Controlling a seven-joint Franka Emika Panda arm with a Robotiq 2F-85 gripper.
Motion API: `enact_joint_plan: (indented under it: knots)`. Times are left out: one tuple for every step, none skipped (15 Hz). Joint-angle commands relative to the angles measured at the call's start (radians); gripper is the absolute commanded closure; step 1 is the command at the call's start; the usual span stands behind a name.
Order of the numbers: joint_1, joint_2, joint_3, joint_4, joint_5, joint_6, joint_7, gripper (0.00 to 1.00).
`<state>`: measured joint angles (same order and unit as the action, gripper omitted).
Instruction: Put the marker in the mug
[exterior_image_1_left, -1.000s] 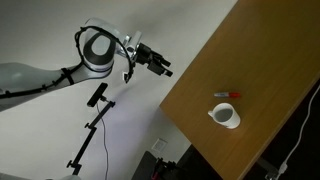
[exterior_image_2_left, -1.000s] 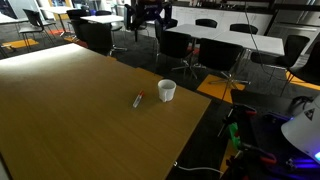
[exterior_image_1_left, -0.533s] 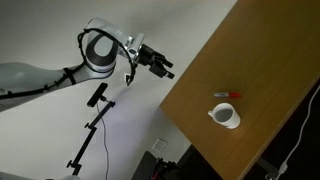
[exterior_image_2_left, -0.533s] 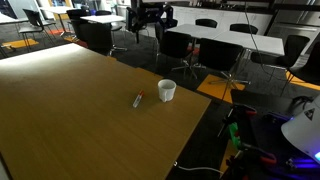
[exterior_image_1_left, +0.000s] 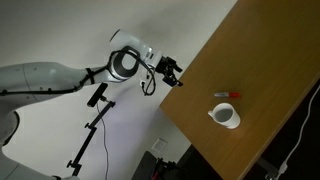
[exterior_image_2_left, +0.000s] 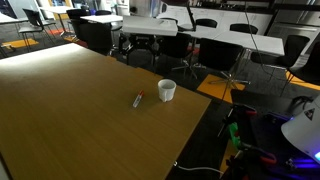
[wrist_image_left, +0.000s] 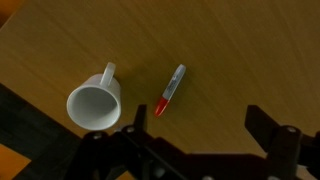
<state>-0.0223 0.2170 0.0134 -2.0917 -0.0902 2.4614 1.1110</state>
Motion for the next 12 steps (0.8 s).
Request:
enact_joint_plan:
  knots:
    - [0.049,0.069,-0.046,0.005,0.037,0.066,0.12,0.0]
    - [0.056,0.086,-0.053,0.007,0.043,0.065,0.139,0.0]
    - [0.064,0.107,-0.063,0.01,0.042,0.076,0.167,0.0]
    - [0.066,0.122,-0.065,0.013,0.057,0.072,0.169,0.0]
    - [0.069,0.136,-0.07,0.017,0.063,0.065,0.181,0.0]
    - [0.07,0.151,-0.075,0.022,0.072,0.062,0.183,0.0]
    - [0.068,0.164,-0.08,0.026,0.079,0.061,0.181,0.0]
    - [0.07,0.174,-0.086,0.03,0.084,0.055,0.179,0.0]
    - [0.064,0.187,-0.086,0.038,0.099,0.051,0.162,0.0]
    - [0.061,0.2,-0.09,0.045,0.11,0.052,0.158,0.0]
    - [0.057,0.213,-0.093,0.055,0.12,0.049,0.151,0.0]
    - [0.053,0.226,-0.095,0.062,0.13,0.055,0.143,0.0]
